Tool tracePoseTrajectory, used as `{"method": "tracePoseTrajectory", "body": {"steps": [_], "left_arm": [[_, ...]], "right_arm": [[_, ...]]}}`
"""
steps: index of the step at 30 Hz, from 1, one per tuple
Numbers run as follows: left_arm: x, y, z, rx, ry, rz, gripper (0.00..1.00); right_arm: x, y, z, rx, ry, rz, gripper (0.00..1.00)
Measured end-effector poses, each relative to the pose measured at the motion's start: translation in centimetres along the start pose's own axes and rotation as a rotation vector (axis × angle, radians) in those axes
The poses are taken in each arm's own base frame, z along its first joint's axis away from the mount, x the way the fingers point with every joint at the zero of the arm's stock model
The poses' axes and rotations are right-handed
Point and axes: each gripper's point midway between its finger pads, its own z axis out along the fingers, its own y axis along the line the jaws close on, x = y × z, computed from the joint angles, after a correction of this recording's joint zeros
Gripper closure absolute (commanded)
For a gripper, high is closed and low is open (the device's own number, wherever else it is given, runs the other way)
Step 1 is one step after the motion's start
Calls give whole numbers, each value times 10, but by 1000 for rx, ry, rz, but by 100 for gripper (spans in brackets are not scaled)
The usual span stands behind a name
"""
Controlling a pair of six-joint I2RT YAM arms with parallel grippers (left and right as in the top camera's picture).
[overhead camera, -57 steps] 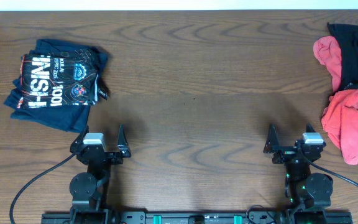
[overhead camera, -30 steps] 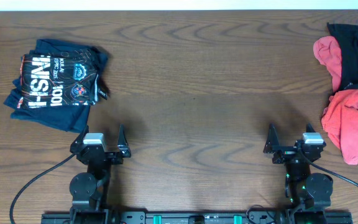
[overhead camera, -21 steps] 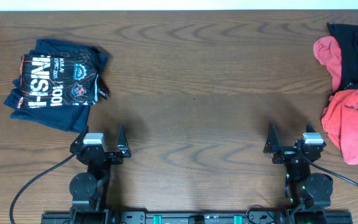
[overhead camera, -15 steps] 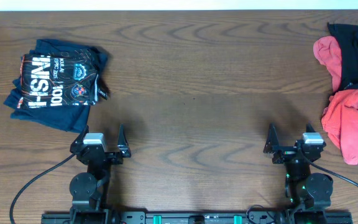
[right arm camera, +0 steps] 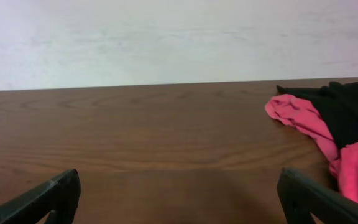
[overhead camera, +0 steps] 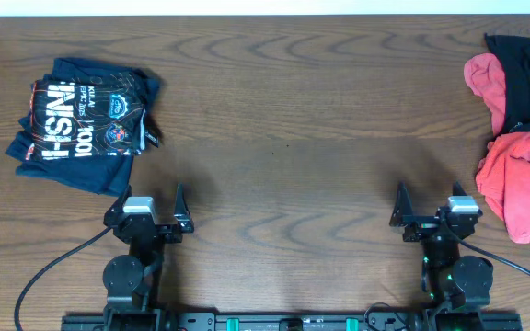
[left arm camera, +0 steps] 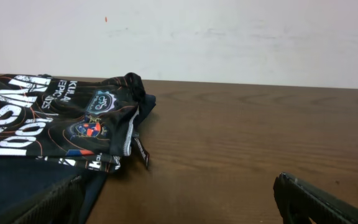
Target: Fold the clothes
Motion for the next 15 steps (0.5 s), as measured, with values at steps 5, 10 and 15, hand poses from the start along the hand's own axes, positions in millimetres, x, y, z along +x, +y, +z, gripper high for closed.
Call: {"method": "tracePoseTrajectory", "body": {"steps": [5, 10, 15], "left_arm": [[1, 0, -2, 1, 23, -12, 2], [11, 0, -10, -9, 138, -31, 2], [-3, 0, -21, -20, 235, -44, 2]], "right_arm": [[2, 3, 0, -16, 8, 11, 1], [9, 1, -2, -1, 79, 14, 1], [-1, -1, -1, 25, 194, 13, 1]]}}
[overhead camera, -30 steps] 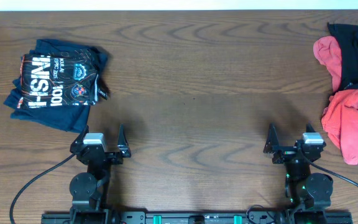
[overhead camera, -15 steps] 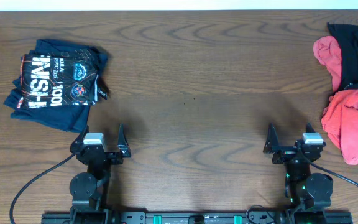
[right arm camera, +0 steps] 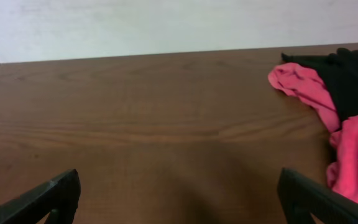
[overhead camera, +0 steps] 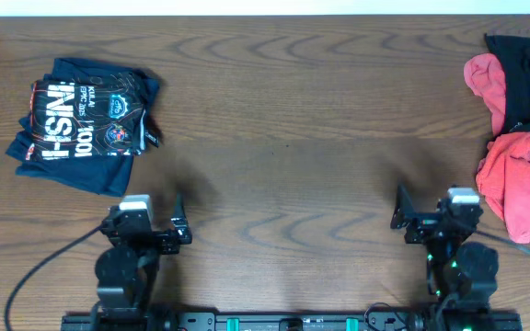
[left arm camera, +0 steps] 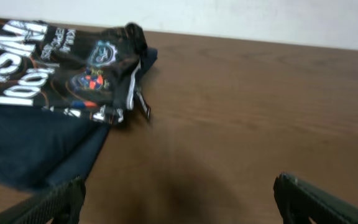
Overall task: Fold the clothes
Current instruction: 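Reach the right gripper into the right clothes pile and grasp the black shirt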
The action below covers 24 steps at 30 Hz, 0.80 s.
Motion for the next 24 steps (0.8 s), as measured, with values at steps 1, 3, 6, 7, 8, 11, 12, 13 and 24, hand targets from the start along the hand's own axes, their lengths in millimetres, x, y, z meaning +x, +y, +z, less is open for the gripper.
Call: {"method": "tracePoseTrajectory", "body": {"steps": [1, 3, 6, 7, 8, 11, 12, 13, 24], "left_arm": [[-7, -1, -4, -1, 15, -1, 2], [-19, -2, -10, -7, 58, -10, 2], [-31, -4, -15, -18, 145, -23, 2], [-30, -3, -17, -24, 190, -25, 2], [-29, -3, -18, -31, 237, -28, 2], [-28, -3, -24, -48, 372, -28, 2], [-29, -4, -26, -51, 406, -28, 2], [-31, -4, -27, -53, 432, -28, 2], [-44, -6, -26, -56, 457, -31, 2]], "right_arm": [[-5, 0, 0, 6, 20, 0, 1], [-16, 0, 4, 15, 76, -1, 1], [-26, 1, 13, 27, 182, -2, 1], [-26, 1, 18, 32, 229, -2, 1], [-28, 1, 23, 33, 265, -2, 1], [-29, 7, 38, 10, 373, 4, 1], [-31, 10, 45, 0, 396, 6, 1], [-34, 11, 49, -4, 404, 7, 1], [-62, -127, 94, 508, 263, 156, 11]]}}
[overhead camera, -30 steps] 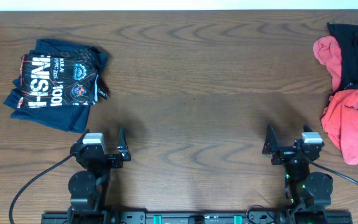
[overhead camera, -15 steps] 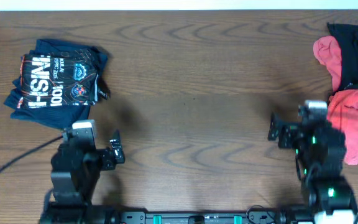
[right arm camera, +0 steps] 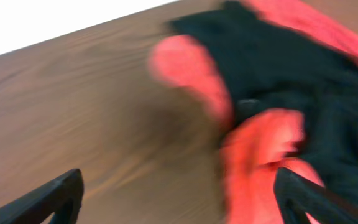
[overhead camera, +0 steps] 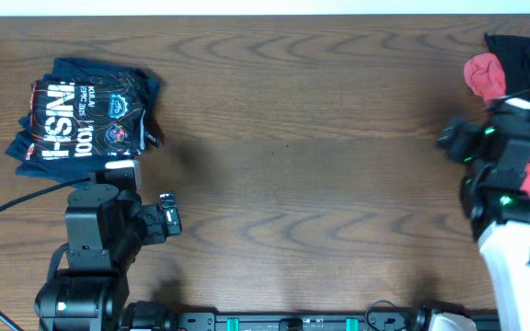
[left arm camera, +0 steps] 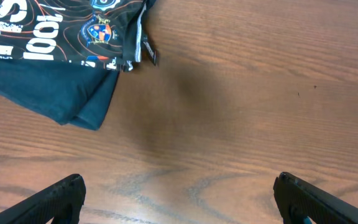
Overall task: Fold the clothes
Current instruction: 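Reach the right gripper into the right clothes pile and grasp the black shirt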
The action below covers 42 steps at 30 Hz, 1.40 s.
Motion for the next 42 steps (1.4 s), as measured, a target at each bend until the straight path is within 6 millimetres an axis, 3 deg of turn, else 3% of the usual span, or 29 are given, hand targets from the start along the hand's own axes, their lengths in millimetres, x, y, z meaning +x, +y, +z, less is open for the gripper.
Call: {"method": "tracePoseTrajectory", "body": {"steps": [3, 7, 10, 13, 17, 24, 26, 27, 29, 30, 31, 38, 40, 42], "left_arm": [[0, 0, 0, 0, 1, 0, 2], [0, 0, 0, 2, 1, 0, 2], [0, -1, 0, 3, 1, 0, 2], [0, -1, 0, 3, 1, 0, 2], [0, -1, 0, 3, 0, 0, 2], [0, -1, 0, 3, 0, 0, 2], [0, -1, 0, 3, 0, 0, 2], [0, -1, 0, 3, 1, 0, 2], [0, -1, 0, 3, 1, 0, 2], [0, -1, 0, 3, 1, 0, 2], [0, -1, 0, 3, 1, 0, 2], [0, -1, 0, 3, 1, 0, 2], [0, -1, 0, 3, 1, 0, 2], [0, -1, 0, 4, 1, 0, 2]], "right_arm": [[-2, -61, 30, 165, -11, 101, 22], [9, -125, 53, 313, 1, 193, 25], [21, -157, 66, 367, 15, 238, 26], [28, -174, 81, 369, 13, 270, 29], [38, -185, 99, 357, 7, 294, 34], [64, -182, 131, 319, 36, 297, 36], [69, -180, 138, 305, 36, 297, 42], [71, -179, 141, 298, 36, 299, 47], [77, -177, 146, 287, 47, 296, 68], [80, -176, 148, 281, 53, 301, 92], [81, -176, 148, 280, 55, 302, 99], [66, -172, 147, 247, 9, 304, 99], [51, -171, 140, 237, -27, 302, 99], [20, -167, 124, 216, -104, 297, 99]]}}
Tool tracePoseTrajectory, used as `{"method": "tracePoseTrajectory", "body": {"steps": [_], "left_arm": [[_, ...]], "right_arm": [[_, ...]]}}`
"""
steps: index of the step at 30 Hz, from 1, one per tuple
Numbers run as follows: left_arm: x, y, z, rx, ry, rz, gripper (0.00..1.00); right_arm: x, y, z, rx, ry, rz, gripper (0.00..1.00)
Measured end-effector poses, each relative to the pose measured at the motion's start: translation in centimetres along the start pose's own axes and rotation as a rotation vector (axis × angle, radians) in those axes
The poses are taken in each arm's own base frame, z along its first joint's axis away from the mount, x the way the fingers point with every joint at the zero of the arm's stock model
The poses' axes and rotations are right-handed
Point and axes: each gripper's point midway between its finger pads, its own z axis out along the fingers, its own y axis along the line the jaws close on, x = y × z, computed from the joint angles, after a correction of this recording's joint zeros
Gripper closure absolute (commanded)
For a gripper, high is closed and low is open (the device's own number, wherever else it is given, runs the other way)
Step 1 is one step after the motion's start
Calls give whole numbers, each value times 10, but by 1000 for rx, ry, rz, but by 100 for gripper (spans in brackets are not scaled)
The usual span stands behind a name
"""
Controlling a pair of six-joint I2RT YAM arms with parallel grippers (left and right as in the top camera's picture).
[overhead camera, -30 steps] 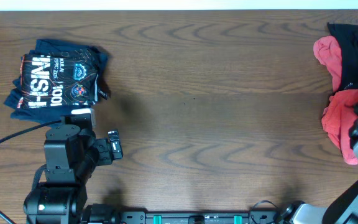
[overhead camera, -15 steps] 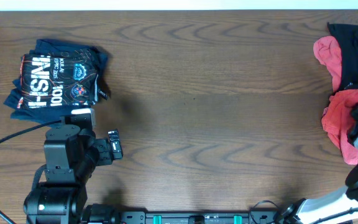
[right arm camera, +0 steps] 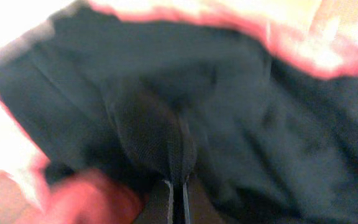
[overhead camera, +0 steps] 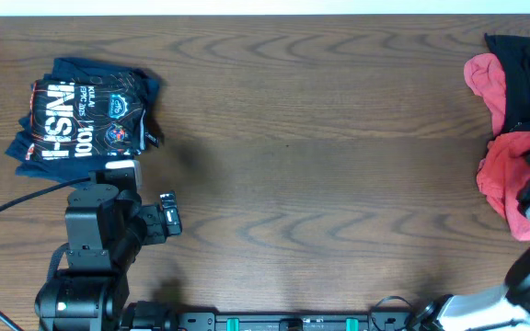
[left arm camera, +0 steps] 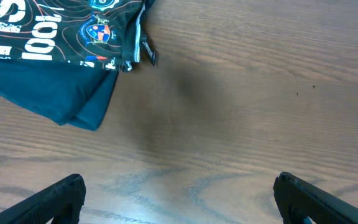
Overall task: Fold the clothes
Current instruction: 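Reach the right gripper into the right clothes pile and grasp the black shirt, then pull the black shirt leftward with the right gripper toward table center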
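Observation:
A folded dark blue printed shirt (overhead camera: 81, 124) lies at the far left; its corner (left arm camera: 48, 68) also shows in the left wrist view. A heap of red and black clothes (overhead camera: 513, 110) sits at the right edge. My left gripper (left arm camera: 178, 186) hangs open over bare wood just right of the folded shirt. At the table's right edge, my right arm is down in the heap. There my right gripper (right arm camera: 178, 190) is shut on a fold of black cloth (right arm camera: 154, 130), with red cloth (right arm camera: 86, 196) beside it.
The brown wooden table (overhead camera: 320, 165) stretches between the folded shirt and the heap. The left arm's base and cable (overhead camera: 90, 285) stand at the front left edge. A pale wall runs along the far edge.
My right gripper was open above the red and black heap; it is now lower at the table's right edge and shut on black cloth. The left arm has not moved.
Both grippers first stood open at the table's front edge, facing the far wall, then tilted down a little. After that the left arm was raised beside the folded shirt and the right gripper was over the heap. Now the right gripper holds black cloth.

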Motion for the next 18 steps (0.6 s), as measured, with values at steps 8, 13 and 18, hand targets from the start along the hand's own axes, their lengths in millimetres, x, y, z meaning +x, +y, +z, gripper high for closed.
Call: {"method": "tracePoseTrajectory", "body": {"steps": [8, 13, 18], "left_arm": [[0, 0, 0, 0, -1, 0, 2], [0, 0, 0, 0, 0, 0, 2], [0, 0, 0, 1, 1, 0, 2]], "right_arm": [[-103, 102, -108, -399, -242, -52, 99], [-54, 195, -165, -736, -75, -164, 99], [48, 240, -207, -912, 287, -268, 93]]}}
